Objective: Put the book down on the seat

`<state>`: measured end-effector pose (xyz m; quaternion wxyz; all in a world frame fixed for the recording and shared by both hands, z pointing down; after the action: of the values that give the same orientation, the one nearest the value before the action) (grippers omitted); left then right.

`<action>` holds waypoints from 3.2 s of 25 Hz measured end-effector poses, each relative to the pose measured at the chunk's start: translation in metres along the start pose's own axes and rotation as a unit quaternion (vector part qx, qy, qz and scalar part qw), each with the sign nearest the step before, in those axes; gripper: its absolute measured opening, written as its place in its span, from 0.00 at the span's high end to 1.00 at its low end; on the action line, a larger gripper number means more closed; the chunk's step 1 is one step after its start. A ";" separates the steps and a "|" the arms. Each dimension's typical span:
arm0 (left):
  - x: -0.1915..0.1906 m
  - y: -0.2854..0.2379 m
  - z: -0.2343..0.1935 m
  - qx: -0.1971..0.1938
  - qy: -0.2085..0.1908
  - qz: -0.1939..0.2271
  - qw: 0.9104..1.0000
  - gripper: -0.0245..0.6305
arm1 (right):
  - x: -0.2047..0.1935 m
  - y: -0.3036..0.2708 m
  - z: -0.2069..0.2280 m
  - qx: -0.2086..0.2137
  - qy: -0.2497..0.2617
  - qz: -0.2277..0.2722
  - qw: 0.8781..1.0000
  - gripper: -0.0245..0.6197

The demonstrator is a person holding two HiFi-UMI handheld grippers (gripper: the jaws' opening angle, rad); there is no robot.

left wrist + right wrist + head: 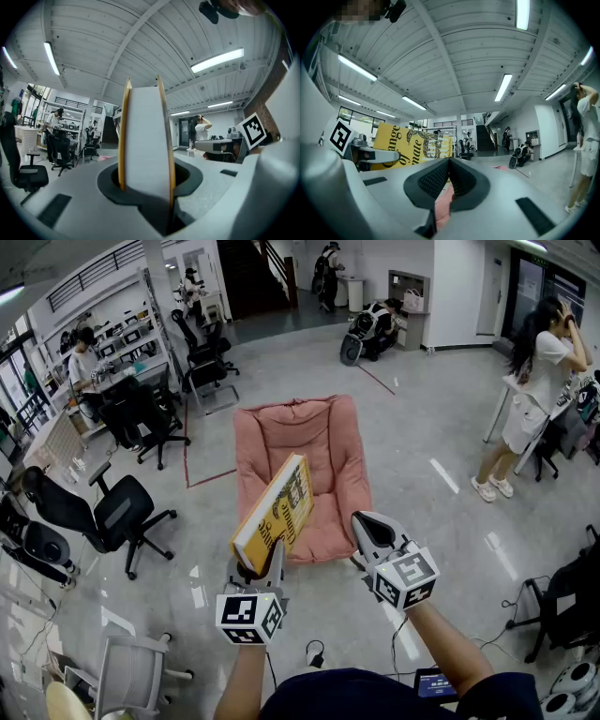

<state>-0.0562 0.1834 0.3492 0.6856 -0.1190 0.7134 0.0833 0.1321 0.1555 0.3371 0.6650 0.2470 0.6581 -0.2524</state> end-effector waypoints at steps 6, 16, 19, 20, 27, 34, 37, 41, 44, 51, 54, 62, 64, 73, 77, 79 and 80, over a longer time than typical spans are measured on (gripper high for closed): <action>0.001 -0.010 -0.007 0.002 0.006 -0.004 1.000 0.74 | 0.002 -0.010 0.002 0.004 -0.009 0.003 1.000 0.93; -0.005 -0.022 -0.024 -0.006 0.010 -0.005 1.000 0.74 | -0.003 -0.029 0.004 -0.002 -0.002 0.003 1.000 0.93; -0.005 -0.026 -0.034 -0.010 0.014 -0.005 1.000 0.74 | -0.001 -0.038 0.004 -0.011 -0.001 0.005 1.000 0.93; -0.006 -0.027 -0.037 -0.011 0.015 -0.005 1.000 0.74 | -0.001 -0.042 0.003 -0.012 0.000 0.005 1.000 0.93; -0.008 -0.032 -0.062 -0.019 0.021 -0.004 1.000 0.74 | -0.001 -0.066 -0.012 -0.006 0.012 -0.001 1.000 0.93; -0.015 -0.031 -0.064 -0.034 0.012 -0.008 0.999 0.74 | -0.003 -0.078 -0.019 -0.010 0.017 -0.005 1.000 0.93; -0.017 -0.031 -0.066 -0.043 0.019 -0.011 0.999 0.74 | -0.005 -0.084 -0.020 -0.012 0.019 -0.013 1.000 0.93; -0.019 -0.034 -0.073 -0.041 0.019 -0.011 0.999 0.74 | -0.007 -0.089 -0.017 -0.018 0.015 -0.014 1.000 0.93; -0.018 -0.036 -0.077 -0.040 0.019 -0.010 0.999 0.74 | -0.007 -0.092 -0.014 -0.019 0.014 -0.017 1.000 0.93; -0.022 -0.048 -0.083 -0.042 0.025 -0.015 0.999 0.74 | -0.010 -0.098 -0.006 -0.025 0.008 -0.012 1.000 0.93; -0.021 -0.058 -0.079 -0.046 0.025 -0.017 0.998 0.74 | -0.010 -0.099 0.007 -0.029 0.000 -0.009 1.000 0.93; -0.022 -0.088 -0.070 -0.050 0.018 -0.023 0.998 0.74 | -0.014 -0.108 0.038 -0.035 -0.018 -0.004 0.999 0.93; -0.021 -0.096 -0.067 -0.051 0.017 -0.023 0.998 0.74 | -0.015 -0.111 0.046 -0.035 -0.020 -0.002 0.999 0.93; -0.025 -0.132 -0.061 -0.042 0.020 -0.027 0.999 0.74 | -0.019 -0.129 0.079 -0.028 -0.022 -0.004 0.999 0.93; -0.026 -0.149 -0.058 -0.039 0.023 -0.028 0.999 0.74 | -0.022 -0.137 0.095 -0.024 -0.021 -0.010 0.999 0.93; -0.025 -0.157 -0.057 -0.037 0.023 -0.028 0.999 0.74 | -0.022 -0.141 0.103 -0.022 -0.020 -0.011 1.000 0.93; -0.026 -0.162 -0.057 -0.036 0.023 -0.029 0.999 0.74 | -0.023 -0.144 0.107 -0.021 -0.020 -0.011 1.000 0.93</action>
<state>-0.0646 0.0138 0.3846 0.6661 -0.1656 0.7221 0.0862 0.1170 -0.0229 0.3614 0.6807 0.2206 0.6521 -0.2506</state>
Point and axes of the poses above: the fingertips, and each gripper's own axes: y backward along the fingers, z to its right, x out of its top, the point moved 3 cm from there along y, backward along the fingers, and after that the axes turned 6 degrees about x, right-handed, at the moved point
